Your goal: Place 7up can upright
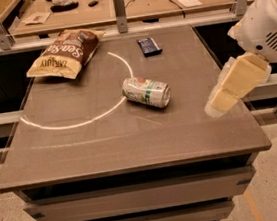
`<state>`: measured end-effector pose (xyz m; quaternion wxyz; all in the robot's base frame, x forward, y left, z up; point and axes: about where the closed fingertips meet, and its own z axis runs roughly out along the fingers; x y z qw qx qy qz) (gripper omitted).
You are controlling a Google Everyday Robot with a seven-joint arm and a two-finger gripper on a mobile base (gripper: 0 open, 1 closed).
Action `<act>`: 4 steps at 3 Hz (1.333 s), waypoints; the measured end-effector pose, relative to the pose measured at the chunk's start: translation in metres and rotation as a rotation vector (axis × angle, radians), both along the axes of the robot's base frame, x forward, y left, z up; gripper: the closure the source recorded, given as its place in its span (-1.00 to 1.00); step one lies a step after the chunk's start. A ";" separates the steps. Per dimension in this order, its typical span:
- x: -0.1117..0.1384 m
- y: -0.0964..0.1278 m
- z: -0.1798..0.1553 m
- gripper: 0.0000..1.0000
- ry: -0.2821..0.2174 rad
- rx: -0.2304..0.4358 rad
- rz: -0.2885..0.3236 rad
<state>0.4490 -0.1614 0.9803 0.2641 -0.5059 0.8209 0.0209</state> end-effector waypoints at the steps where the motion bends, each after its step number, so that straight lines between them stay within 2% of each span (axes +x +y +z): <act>1: 0.009 0.023 0.008 -1.00 -0.141 -0.032 0.017; 2: 0.009 0.023 0.008 -1.00 -0.141 -0.032 0.017; 3: 0.014 0.040 0.006 -1.00 -0.132 -0.006 0.003; 4: 0.019 0.067 0.008 -1.00 -0.126 0.024 0.058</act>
Offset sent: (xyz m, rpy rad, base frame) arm 0.0049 0.0170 0.0027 -0.0314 -0.0981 0.0152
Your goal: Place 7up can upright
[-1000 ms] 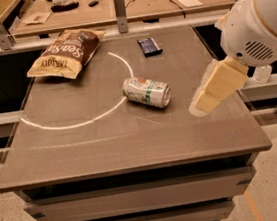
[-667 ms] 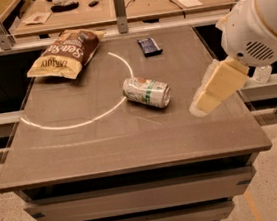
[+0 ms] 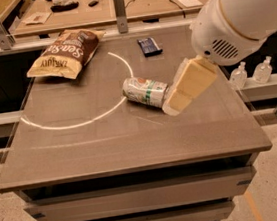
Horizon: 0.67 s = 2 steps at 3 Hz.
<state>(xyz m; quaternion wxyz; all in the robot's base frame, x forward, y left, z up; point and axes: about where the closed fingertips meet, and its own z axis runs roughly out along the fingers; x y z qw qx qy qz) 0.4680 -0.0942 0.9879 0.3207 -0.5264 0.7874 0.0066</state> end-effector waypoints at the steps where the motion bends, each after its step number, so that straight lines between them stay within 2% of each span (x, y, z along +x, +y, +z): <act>1: 0.007 0.021 -0.004 -1.00 0.012 0.006 0.067; 2: 0.020 0.039 -0.013 -1.00 0.057 -0.004 0.088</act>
Offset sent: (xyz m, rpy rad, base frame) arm 0.0418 0.0574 -0.0299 -0.0115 0.1342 0.0875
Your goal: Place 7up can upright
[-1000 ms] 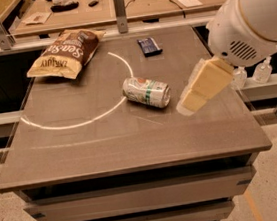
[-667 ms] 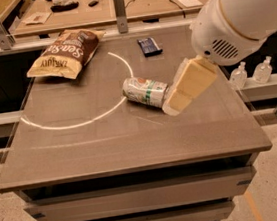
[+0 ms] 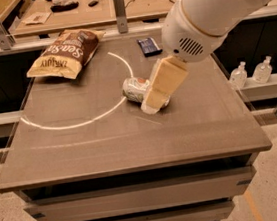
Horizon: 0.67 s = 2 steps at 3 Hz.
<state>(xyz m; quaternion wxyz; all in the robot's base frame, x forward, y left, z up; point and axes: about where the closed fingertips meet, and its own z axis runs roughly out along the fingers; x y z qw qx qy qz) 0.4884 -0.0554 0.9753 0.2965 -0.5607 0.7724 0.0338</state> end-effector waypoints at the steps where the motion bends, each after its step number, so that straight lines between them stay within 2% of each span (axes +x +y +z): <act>1: 0.020 0.013 -0.024 -1.00 0.065 0.001 -0.035; 2: 0.037 0.021 -0.047 -1.00 0.092 0.041 -0.043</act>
Offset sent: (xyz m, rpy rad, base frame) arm 0.0647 0.0293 -0.0757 0.1124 0.0994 -0.0410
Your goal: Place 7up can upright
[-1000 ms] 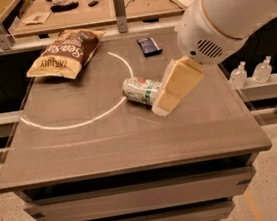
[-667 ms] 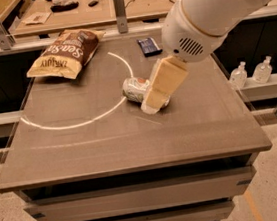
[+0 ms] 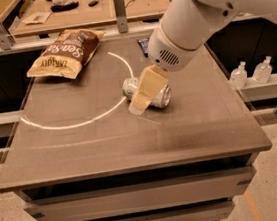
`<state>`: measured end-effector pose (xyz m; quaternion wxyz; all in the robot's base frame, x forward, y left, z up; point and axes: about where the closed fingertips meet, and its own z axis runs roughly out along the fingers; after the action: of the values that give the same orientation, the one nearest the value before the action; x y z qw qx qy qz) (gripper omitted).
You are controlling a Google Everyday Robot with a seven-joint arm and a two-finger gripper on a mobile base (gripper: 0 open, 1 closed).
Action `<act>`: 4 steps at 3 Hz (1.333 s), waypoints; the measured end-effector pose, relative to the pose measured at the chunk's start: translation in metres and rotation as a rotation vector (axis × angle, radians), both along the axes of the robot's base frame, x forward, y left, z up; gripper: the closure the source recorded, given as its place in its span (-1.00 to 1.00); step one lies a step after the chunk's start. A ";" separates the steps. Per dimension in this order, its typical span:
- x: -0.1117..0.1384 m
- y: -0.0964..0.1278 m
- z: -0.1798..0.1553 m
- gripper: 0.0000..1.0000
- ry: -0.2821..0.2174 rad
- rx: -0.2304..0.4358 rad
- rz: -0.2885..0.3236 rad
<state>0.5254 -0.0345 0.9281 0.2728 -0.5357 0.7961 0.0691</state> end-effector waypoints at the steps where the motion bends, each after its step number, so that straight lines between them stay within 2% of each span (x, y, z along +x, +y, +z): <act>1: 0.014 0.008 -0.021 -1.00 0.005 0.033 0.026; 2: 0.021 0.016 -0.042 -1.00 0.018 0.035 0.053; 4: 0.035 0.025 -0.076 -1.00 0.065 -0.034 0.070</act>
Offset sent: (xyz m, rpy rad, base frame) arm 0.0302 0.0236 -0.0682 0.0382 0.0377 0.0816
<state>0.5600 -0.0092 0.8520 0.2352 -0.5651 0.7864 0.0825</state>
